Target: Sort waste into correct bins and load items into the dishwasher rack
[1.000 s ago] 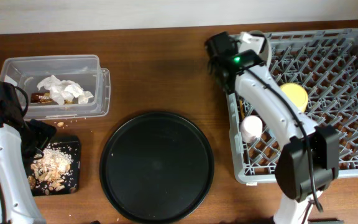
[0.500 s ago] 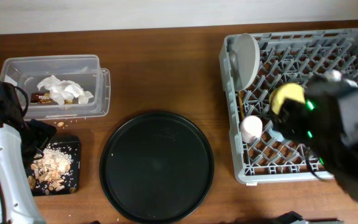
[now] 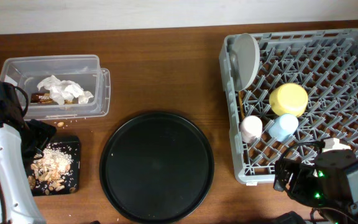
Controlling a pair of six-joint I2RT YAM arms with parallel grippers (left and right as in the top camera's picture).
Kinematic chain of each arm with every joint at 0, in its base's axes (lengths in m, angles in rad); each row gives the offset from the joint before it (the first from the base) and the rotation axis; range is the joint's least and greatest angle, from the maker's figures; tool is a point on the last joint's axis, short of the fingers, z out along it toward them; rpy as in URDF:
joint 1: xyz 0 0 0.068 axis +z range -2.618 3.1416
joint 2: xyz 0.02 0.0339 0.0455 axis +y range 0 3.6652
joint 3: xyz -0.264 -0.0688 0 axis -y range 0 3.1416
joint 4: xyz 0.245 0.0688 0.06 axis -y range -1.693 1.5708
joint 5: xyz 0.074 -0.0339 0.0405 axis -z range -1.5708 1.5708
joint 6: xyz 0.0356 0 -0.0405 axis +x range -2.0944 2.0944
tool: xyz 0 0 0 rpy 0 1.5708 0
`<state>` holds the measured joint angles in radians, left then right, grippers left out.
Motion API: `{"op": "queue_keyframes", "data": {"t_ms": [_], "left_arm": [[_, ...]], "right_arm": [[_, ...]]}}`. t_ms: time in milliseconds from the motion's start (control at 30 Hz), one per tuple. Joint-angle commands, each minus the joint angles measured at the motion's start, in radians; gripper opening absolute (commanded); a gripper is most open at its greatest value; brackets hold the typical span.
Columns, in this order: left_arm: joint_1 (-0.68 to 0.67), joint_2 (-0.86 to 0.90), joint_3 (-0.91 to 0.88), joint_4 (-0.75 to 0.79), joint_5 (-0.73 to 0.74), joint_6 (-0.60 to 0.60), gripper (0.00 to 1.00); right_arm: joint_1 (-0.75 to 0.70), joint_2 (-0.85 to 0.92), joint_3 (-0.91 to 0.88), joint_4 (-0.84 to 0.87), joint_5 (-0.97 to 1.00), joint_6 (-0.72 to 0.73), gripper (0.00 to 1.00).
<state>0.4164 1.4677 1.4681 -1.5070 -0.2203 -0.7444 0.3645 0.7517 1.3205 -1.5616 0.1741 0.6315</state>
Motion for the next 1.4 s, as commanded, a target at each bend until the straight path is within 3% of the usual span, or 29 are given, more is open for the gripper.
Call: {"op": "queue_keyframes", "data": {"t_ms": [0,133,267,333,433,633,767,867,933,1367], "left_arm": [[0.004,-0.011,0.006,-0.001,-0.004,0.009,0.99],[0.004,-0.011,0.006,-0.001,-0.004,0.009,0.99],[0.004,-0.011,0.006,-0.001,-0.004,0.009,0.99],[0.004,-0.011,0.006,-0.001,-0.004,0.009,0.99],[0.004,-0.011,0.006,-0.001,-0.004,0.009,0.99],[0.004,-0.011,0.006,-0.001,-0.005,0.008,0.99],[0.004,-0.011,0.006,-0.001,-0.004,0.009,0.99],[0.004,-0.011,0.006,-0.001,-0.004,0.009,0.99],[0.004,-0.011,0.006,-0.001,-0.004,0.009,0.99],[0.004,-0.011,0.006,-0.001,-0.004,0.009,0.99]], "right_arm": [[0.002,-0.009,-0.059,0.043,0.017,0.004,0.99],[-0.174,-0.178,-0.321,0.313,-0.030,-0.019,0.99],[-0.317,-0.459,-0.686,0.794,-0.328,-0.377,0.99],[-0.365,-0.542,-0.826,0.953,-0.414,-0.453,0.99],[-0.422,-0.694,-1.087,1.258,-0.452,-0.452,0.99],[-0.431,-0.748,-1.316,1.678,-0.422,-0.452,0.99],[-0.430,-0.748,-1.315,1.639,-0.265,-0.452,0.99],[-0.430,-0.748,-1.315,1.482,-0.214,-0.522,0.99],[-0.431,-0.748,-1.315,1.483,-0.210,-0.600,0.99],[-0.431,-0.748,-1.315,1.484,-0.207,-0.602,0.99]]}}
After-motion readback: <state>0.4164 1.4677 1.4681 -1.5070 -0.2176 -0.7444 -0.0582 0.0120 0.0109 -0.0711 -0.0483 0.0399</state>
